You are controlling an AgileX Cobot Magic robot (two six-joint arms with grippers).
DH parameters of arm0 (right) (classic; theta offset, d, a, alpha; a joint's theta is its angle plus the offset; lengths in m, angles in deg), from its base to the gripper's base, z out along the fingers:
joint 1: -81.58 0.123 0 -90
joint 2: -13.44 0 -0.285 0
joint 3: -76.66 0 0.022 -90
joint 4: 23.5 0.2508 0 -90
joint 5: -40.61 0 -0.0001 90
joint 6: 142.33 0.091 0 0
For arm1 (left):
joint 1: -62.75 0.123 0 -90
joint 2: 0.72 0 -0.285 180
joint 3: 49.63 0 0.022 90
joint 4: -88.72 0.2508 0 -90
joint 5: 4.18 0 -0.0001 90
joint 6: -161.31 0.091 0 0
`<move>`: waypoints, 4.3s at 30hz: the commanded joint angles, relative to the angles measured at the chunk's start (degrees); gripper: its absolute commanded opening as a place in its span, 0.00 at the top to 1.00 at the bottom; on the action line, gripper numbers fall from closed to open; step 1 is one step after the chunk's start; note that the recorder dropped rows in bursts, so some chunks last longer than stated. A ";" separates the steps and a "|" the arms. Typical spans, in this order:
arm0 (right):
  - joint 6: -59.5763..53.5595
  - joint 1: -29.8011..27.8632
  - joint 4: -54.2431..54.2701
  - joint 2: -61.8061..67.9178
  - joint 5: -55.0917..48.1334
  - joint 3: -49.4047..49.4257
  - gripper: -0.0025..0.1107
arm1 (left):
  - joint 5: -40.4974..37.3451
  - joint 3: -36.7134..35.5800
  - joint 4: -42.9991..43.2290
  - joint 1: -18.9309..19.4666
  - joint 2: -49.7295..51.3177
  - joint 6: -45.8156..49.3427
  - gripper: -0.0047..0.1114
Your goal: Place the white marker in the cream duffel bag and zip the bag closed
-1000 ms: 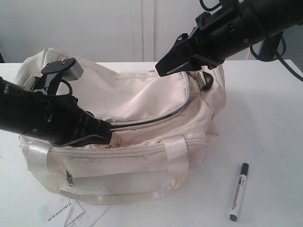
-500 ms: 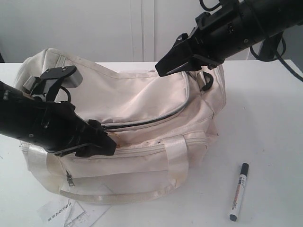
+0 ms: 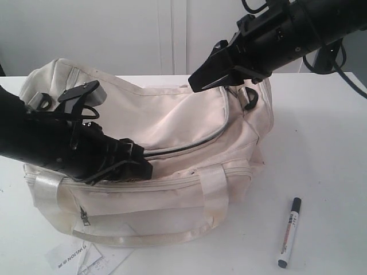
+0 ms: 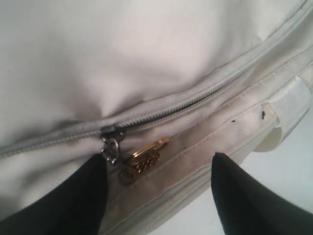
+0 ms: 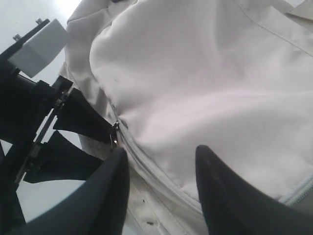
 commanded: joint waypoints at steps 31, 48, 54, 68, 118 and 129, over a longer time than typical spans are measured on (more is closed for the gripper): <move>-0.72 0.03 0.47 -0.05 -0.80 0.29 0.61 | -2.36 1.49 2.63 -0.24 -5.12 6.69 0.96; -0.72 0.03 0.35 -0.05 -2.33 0.29 0.61 | -5.80 2.64 4.31 -0.24 -5.94 76.44 0.56; -0.72 0.03 0.35 -0.05 -2.11 0.29 0.61 | -8.00 2.64 -8.58 -0.34 -1.93 92.92 0.56; -0.55 0.03 0.35 -0.05 -1.73 0.29 0.61 | -0.90 2.64 -8.68 -0.34 3.65 93.84 0.56; -0.80 0.03 0.35 -0.05 -1.75 0.29 0.61 | -1.65 3.70 -2.02 -0.34 4.98 88.85 0.76; -0.79 0.03 -0.14 -0.05 -1.71 0.29 0.61 | 1.14 3.70 -1.70 -0.34 2.52 84.04 0.96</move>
